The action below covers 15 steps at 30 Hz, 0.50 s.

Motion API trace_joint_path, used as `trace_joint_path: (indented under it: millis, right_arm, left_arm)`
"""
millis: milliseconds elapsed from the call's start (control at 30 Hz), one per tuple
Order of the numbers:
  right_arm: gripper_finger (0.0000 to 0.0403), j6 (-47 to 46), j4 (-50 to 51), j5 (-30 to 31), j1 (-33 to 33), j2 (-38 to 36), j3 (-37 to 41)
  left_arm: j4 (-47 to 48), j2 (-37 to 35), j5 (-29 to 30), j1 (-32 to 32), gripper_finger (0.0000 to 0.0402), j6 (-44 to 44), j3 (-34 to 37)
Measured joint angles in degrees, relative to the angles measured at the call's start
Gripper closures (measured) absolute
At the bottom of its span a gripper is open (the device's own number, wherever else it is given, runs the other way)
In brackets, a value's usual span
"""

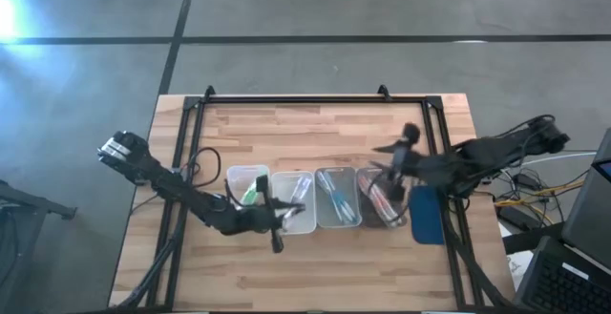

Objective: Pick & Place Toothbrushes
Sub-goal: Put the purple toothbrush into the white bin

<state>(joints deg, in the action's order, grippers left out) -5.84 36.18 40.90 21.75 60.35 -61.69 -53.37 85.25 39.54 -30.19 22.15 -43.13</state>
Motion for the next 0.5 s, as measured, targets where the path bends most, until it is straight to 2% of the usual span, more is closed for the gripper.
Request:
trace_joint_path:
  millis: [100, 233, 400, 500]
  right_arm:
    - [0.0259, -5.51, 5.38, 0.27, -1.55, -4.76, 0.00]
    - [0.0267, -9.61, 9.48, 0.31, -3.80, -10.13, 0.00]
    - [0.0270, -9.80, 11.94, 0.27, -5.66, -14.54, 0.00]
    - [0.0264, -9.19, 12.07, 0.26, -6.23, -15.87, 0.00]
  left_arm:
    - [5.35, -0.02, 7.67, 0.94, 0.0382, -1.66, -3.18]
    - [26.49, -0.02, 16.81, 2.17, 0.0375, -7.51, -11.48]
    - [62.68, 0.13, 16.62, 4.67, 0.0380, -28.77, -25.59]
    - [79.31, 0.24, 16.63, 6.39, 0.0382, -38.62, -32.80]
